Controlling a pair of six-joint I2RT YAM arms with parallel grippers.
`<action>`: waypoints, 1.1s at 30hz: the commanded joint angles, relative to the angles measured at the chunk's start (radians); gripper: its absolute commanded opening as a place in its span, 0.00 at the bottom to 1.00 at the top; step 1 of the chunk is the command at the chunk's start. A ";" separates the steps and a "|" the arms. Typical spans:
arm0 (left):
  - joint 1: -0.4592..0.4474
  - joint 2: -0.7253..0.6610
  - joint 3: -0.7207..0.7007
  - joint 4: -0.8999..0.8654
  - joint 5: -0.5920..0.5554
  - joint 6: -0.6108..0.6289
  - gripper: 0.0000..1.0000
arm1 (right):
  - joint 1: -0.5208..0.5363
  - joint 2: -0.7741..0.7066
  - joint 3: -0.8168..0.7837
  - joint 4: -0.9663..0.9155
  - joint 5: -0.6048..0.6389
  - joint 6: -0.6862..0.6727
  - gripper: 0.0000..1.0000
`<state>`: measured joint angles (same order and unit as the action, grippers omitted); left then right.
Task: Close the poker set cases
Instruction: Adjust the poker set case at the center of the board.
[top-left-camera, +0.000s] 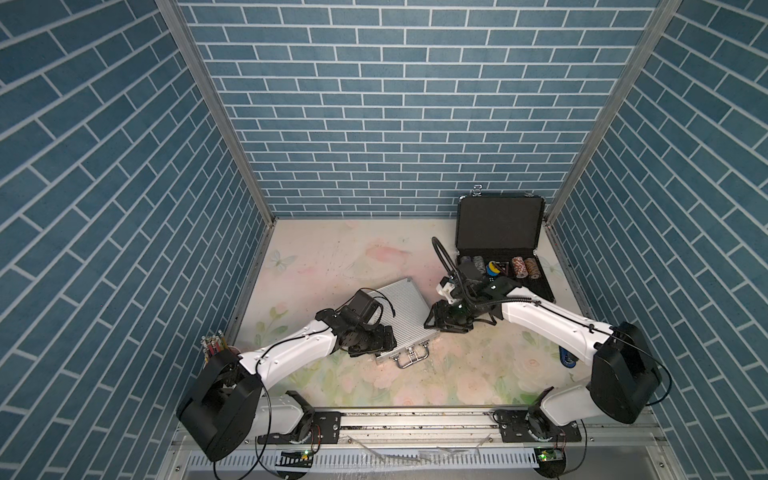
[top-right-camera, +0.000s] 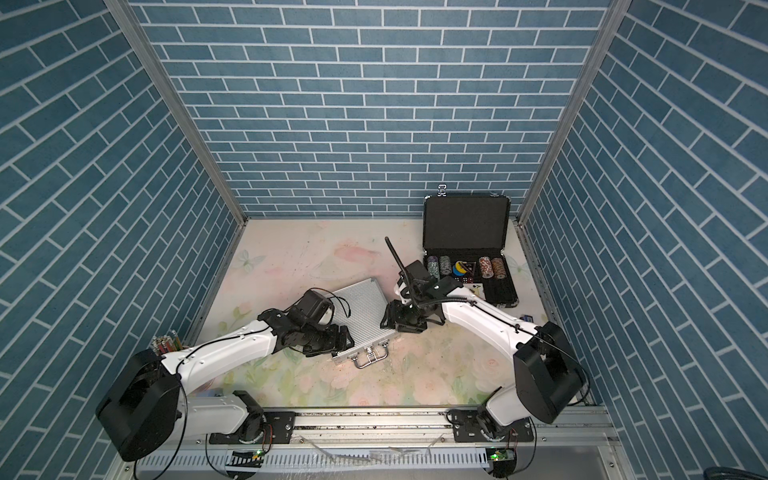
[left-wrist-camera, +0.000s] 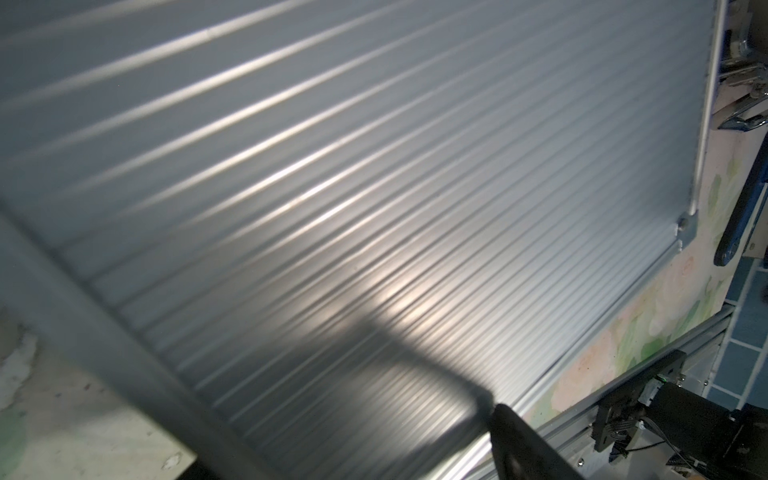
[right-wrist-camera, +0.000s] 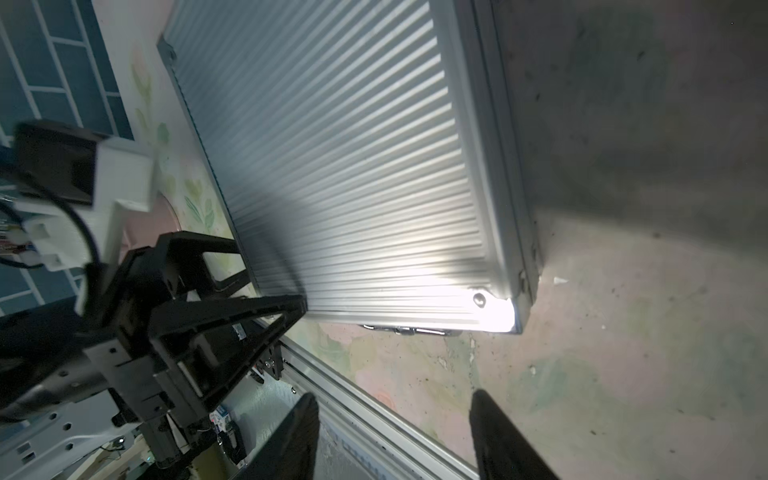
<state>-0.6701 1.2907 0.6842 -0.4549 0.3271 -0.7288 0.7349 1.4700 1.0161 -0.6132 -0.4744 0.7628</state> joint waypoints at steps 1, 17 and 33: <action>-0.014 0.023 0.008 -0.020 -0.013 0.030 0.86 | 0.010 -0.001 -0.052 0.090 -0.003 0.125 0.59; -0.008 -0.021 0.060 -0.110 -0.051 0.056 0.88 | -0.012 0.230 0.063 0.247 0.056 0.092 0.57; 0.341 0.164 0.424 -0.242 -0.112 0.452 0.92 | -0.101 0.478 0.386 0.129 -0.010 -0.153 0.57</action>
<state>-0.3614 1.3796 1.0359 -0.6834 0.2436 -0.4053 0.6426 1.9167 1.3380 -0.4751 -0.4702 0.7029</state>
